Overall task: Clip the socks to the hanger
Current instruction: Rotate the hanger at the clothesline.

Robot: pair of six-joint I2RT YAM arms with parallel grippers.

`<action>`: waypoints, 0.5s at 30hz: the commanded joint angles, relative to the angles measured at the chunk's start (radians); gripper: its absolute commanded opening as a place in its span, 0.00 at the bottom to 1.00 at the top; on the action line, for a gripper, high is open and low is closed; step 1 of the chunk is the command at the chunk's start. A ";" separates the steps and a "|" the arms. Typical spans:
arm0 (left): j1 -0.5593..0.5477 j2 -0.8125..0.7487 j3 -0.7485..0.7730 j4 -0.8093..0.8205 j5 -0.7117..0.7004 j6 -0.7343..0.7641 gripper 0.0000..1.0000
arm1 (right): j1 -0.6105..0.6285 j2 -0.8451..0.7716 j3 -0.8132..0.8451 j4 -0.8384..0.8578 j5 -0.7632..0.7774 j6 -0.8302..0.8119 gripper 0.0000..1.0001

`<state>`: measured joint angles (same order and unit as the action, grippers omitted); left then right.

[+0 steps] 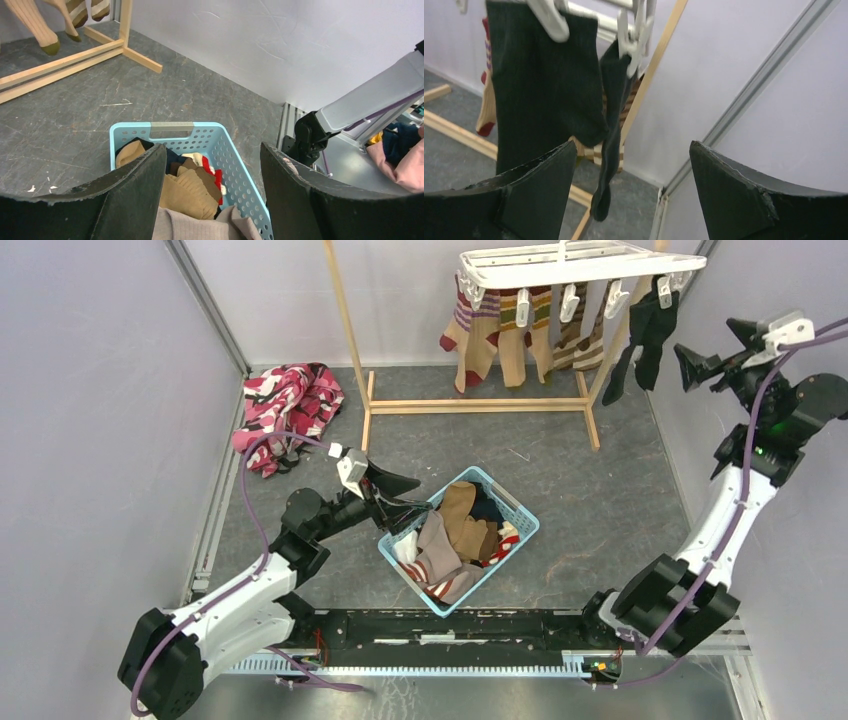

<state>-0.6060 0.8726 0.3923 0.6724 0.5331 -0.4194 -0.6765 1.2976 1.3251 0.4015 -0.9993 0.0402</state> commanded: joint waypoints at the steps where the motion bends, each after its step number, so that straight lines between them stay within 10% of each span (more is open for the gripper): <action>1: 0.004 0.000 -0.026 0.112 0.022 -0.079 0.75 | -0.048 -0.096 -0.093 -0.119 -0.103 -0.165 0.91; 11: 0.005 0.011 -0.093 0.132 -0.029 -0.153 0.80 | -0.057 -0.257 -0.290 -0.929 -0.267 -1.003 0.98; 15: 0.006 0.004 -0.121 0.114 -0.068 -0.165 0.88 | -0.027 -0.160 -0.275 -1.499 -0.365 -1.559 0.98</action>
<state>-0.6060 0.8803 0.2920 0.7578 0.5144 -0.5335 -0.7319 1.0599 1.0458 -0.4835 -1.2331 -0.9096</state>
